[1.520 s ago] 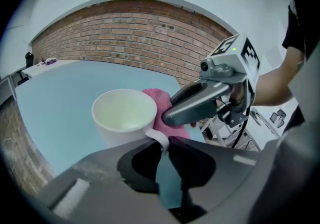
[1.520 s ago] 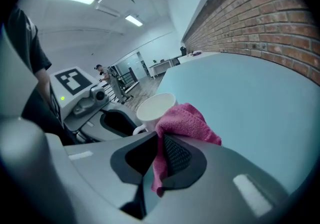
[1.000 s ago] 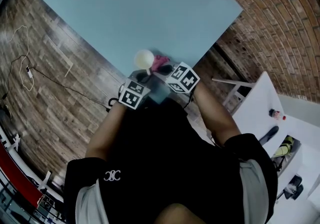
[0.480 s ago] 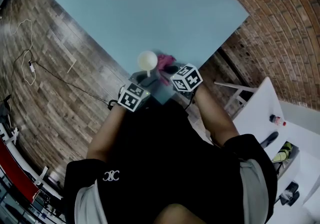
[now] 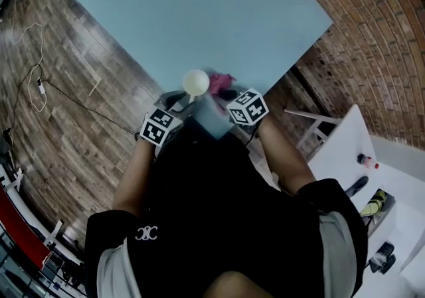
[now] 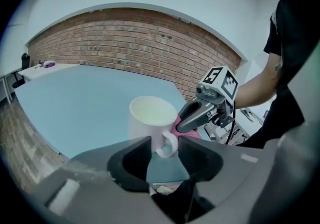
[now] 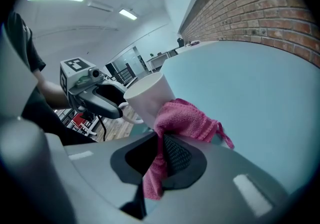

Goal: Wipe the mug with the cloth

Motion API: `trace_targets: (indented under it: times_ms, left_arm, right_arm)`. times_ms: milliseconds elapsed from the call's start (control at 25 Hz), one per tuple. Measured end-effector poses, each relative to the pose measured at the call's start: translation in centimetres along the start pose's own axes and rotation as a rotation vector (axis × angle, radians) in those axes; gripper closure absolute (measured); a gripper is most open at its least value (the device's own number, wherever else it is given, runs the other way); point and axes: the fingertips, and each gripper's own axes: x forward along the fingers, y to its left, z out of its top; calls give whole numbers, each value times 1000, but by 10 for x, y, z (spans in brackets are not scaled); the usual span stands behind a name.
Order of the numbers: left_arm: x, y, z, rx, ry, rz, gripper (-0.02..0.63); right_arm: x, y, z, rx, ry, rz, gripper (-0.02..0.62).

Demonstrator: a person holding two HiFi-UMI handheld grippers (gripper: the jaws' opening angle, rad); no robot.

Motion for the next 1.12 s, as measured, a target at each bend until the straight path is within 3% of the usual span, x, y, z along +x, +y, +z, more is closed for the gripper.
trace_targets:
  times_ms: [320,520,680,840,960,1120]
  left_arm:
    - [-14,4,-10,152,64,-57,414]
    - [-19,37,-15,241,119,-22,411]
    - [-9,54,-12,347,180,-53,383]
    - [3,56,1,473,223,-128,337]
    - [9,46,10,529,238,-227,268]
    - [17,38,17,616,286,-305,224]
  right_arm:
    - [0,-2,-1,38,-3,-1,558]
    - [1,-1,-1,50,0,-9,558]
    - [1,1,-2,49,5,-21,558]
    - [3,1,-3,60,3,-27,558]
    - [4,2,-2,63,4,-34,558]
    - [2,1,-4,54,15,-46,558]
